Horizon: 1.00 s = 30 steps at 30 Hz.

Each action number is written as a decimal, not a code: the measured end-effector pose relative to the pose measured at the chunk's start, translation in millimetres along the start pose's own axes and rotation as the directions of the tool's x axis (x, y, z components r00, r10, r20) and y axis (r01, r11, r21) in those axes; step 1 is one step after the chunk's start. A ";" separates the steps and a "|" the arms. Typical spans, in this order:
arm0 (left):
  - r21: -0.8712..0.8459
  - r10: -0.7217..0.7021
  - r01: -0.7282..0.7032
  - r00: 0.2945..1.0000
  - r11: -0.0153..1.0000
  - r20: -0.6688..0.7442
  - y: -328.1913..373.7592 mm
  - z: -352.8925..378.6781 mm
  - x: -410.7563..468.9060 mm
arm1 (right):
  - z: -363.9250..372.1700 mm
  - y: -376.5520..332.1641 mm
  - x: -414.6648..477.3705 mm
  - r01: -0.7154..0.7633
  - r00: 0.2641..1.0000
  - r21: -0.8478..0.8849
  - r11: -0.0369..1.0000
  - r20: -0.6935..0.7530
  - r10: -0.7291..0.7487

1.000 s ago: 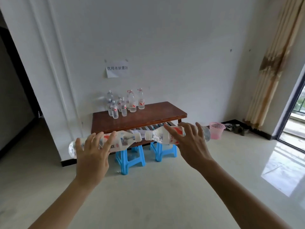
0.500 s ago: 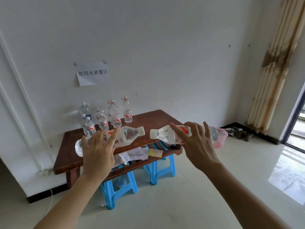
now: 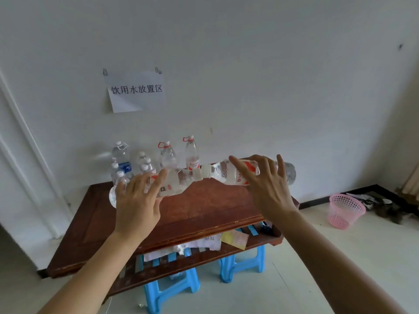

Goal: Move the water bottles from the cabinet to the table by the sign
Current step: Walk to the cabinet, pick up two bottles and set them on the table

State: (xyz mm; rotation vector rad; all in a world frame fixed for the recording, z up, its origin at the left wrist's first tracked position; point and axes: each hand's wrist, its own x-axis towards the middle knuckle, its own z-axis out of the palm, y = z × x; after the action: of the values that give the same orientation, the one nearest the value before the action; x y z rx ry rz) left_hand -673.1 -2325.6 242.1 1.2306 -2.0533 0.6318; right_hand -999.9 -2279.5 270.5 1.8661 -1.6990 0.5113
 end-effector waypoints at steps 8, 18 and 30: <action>-0.303 -0.134 0.178 0.978 0.936 0.162 -81.7 147.7 76.9 | 126.8 -12.7 114.2 -0.042 0.999 0.010 0.999 0.034 0.041; -0.454 -0.356 0.467 0.881 0.758 0.311 -126.5 306.9 133.3 | 279.5 3.6 203.0 -0.147 0.971 0.135 0.980 0.211 0.116; -0.381 -0.683 0.835 0.546 0.396 0.486 -121.8 439.2 125.3 | 497.0 -32.3 264.9 -0.487 0.827 0.677 0.552 0.560 0.042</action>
State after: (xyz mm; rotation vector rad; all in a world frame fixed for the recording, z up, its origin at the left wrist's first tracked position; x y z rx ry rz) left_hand -733.0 -2752.9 49.1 1.7026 -1.3648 -0.6169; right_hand -979.1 -2796.9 46.7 2.5155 -2.3919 1.1976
